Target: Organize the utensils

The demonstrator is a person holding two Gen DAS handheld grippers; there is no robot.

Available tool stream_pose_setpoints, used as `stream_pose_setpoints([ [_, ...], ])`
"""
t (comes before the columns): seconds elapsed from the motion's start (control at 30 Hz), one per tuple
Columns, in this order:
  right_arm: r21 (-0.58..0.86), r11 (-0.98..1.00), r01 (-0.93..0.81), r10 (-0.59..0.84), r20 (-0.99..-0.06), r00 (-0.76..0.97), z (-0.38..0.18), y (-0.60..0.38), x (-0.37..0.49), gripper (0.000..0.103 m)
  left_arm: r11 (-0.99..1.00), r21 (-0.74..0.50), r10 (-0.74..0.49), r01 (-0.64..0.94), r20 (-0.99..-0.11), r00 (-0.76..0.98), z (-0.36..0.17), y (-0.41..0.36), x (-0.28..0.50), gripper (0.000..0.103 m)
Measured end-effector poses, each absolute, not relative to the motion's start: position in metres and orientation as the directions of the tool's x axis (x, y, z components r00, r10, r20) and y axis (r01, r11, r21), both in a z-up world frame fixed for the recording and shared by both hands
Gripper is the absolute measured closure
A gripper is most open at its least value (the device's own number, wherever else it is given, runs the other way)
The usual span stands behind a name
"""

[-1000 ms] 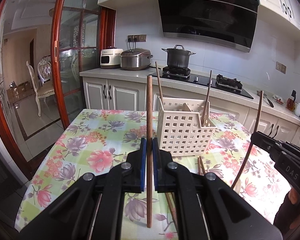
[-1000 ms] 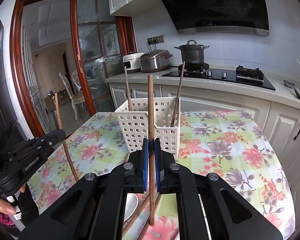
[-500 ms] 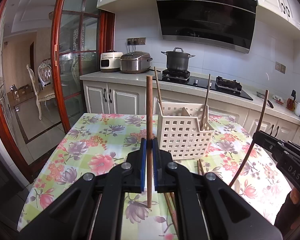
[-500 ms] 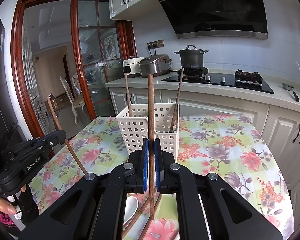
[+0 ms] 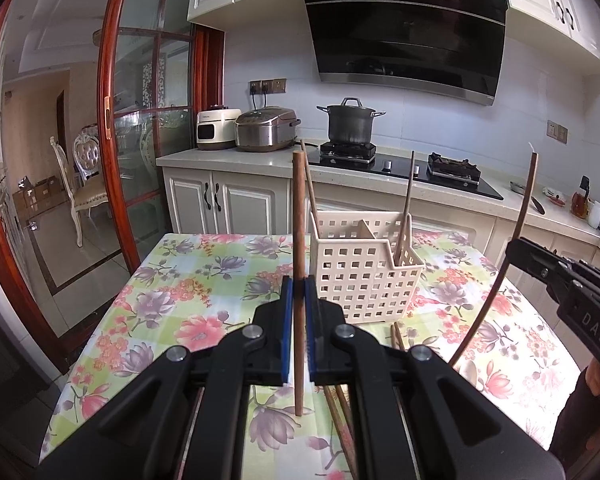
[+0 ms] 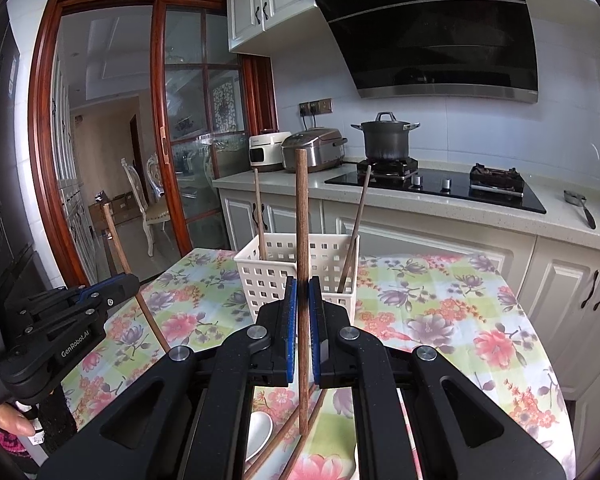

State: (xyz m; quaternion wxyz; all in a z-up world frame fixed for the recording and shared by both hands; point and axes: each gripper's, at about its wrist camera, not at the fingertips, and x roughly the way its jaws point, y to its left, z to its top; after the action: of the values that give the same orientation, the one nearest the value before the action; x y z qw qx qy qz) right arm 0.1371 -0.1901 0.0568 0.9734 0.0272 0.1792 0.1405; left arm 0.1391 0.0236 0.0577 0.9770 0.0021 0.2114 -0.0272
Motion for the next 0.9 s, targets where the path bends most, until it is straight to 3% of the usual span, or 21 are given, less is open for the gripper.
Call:
stream_pose_setpoints([
  [0.5,0.101,0.962,-0.252,0.271,-0.330,0.904,0.075,-0.193,0.171,0.097,0.997,0.019,-0.056,0.068,-0.381,0.923,0.085,0.014,0.155,0.097],
  [0.9,0.100,0.963,-0.250,0.268,-0.286,0.920,0.109,-0.196,0.215,0.097,0.994,-0.003,-0.103,0.110,-0.364,0.926,0.142,0.007,0.192,0.097],
])
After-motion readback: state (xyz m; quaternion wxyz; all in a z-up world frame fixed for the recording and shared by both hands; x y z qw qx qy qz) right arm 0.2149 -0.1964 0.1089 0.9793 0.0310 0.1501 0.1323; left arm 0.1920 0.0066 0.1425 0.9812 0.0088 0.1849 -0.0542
